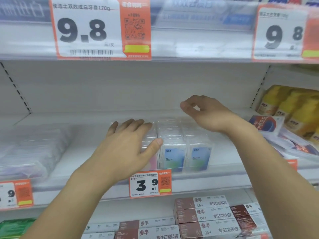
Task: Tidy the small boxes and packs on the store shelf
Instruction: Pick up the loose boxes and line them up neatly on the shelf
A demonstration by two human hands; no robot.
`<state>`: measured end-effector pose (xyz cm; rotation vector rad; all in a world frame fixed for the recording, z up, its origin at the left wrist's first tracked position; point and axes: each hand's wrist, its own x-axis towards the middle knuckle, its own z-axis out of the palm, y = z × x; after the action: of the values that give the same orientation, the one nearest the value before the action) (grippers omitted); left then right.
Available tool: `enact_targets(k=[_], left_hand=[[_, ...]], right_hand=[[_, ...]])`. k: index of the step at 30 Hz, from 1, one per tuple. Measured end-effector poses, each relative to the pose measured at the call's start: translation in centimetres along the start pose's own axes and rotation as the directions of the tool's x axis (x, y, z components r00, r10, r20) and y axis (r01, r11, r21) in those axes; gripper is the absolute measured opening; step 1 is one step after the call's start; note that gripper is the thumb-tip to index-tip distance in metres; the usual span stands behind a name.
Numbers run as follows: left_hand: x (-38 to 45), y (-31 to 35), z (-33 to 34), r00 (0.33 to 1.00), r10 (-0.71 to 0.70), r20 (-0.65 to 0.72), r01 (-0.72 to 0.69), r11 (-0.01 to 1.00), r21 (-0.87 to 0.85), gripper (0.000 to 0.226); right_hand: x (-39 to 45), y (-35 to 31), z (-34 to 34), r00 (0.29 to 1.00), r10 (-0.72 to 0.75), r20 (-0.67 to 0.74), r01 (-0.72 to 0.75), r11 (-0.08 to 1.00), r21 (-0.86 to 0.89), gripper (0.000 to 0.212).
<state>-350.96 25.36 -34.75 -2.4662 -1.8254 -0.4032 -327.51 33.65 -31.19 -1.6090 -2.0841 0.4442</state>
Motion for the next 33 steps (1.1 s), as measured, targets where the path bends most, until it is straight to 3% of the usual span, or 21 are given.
enact_targets(k=[3,5,7,10,11,12,14,16,18,20,23,26,28,31,33], left_hand=[[0.8,1.2,-0.3,0.982,0.045,-0.184,-0.053,0.998,-0.037,0.065],[1.4,3.5,0.0,0.934,0.128,-0.333,-0.162,0.984,-0.076,0.046],[1.5,7.2,0.8,0.874,0.234,-0.426,-0.307,0.945,-0.111,0.03],[2.3,13.4,2.6,0.824,0.348,-0.447,-0.467,0.864,-0.187,0.016],[3.0,15.3,3.2,0.836,0.347,-0.426,-0.474,0.846,-0.243,0.014],[3.9,17.0,3.8,0.861,0.326,-0.39,-0.456,0.835,-0.309,0.014],[5.8,20.2,5.4,0.916,0.261,-0.305,-0.373,0.833,-0.408,0.021],[7.8,22.5,7.4,0.952,0.206,-0.228,-0.29,0.847,-0.446,0.041],[9.6,23.9,9.3,0.964,0.201,-0.175,-0.256,0.88,-0.401,0.064],[11.3,24.4,10.8,0.962,0.234,-0.141,-0.268,0.91,-0.316,0.075],[13.3,24.5,12.3,0.97,0.219,-0.103,-0.242,0.897,-0.37,0.074],[14.8,24.1,13.1,0.971,0.191,-0.146,-0.234,0.891,-0.389,0.067],[15.7,23.6,13.3,0.973,0.135,-0.185,-0.197,0.906,-0.375,0.06],[16.6,23.0,13.2,0.986,0.041,-0.165,-0.102,0.918,-0.382,0.054],[16.9,22.7,13.4,0.989,-0.003,-0.145,-0.047,0.941,-0.334,0.053]], right_hand=[[-3.2,2.6,-0.8,0.971,-0.015,-0.237,0.034,0.997,0.076,0.025],[-5.2,5.3,-1.9,0.922,0.029,-0.386,0.008,0.996,0.094,0.008],[-7.2,8.4,-3.1,0.857,0.115,-0.502,-0.082,0.993,0.087,0.013],[-9.6,12.5,-4.2,0.7,0.237,-0.674,-0.182,0.971,0.152,0.011],[-10.2,13.8,-4.4,0.651,0.249,-0.717,-0.21,0.967,0.146,0.007],[-10.5,15.0,-4.6,0.624,0.26,-0.737,-0.251,0.96,0.126,0.019],[-11.0,16.8,-5.0,0.66,0.313,-0.683,-0.296,0.944,0.146,0.043],[-11.0,18.0,-4.9,0.743,0.38,-0.551,-0.354,0.922,0.158,0.059],[-10.8,19.2,-4.6,0.808,0.431,-0.403,-0.413,0.901,0.136,0.069],[-10.5,19.7,-4.6,0.837,0.427,-0.344,-0.412,0.903,0.119,0.068],[-9.9,19.7,-5.4,0.864,0.372,-0.339,-0.365,0.927,0.086,0.05],[-9.5,20.2,-5.9,0.9,0.338,-0.276,-0.329,0.941,0.077,0.048],[-9.7,20.9,-6.5,0.898,0.332,-0.289,-0.32,0.943,0.088,0.06],[-10.1,21.8,-7.2,0.847,0.394,-0.357,-0.389,0.917,0.09,0.095],[-10.1,22.1,-6.8,0.845,0.445,-0.296,-0.446,0.892,0.068,0.104]])
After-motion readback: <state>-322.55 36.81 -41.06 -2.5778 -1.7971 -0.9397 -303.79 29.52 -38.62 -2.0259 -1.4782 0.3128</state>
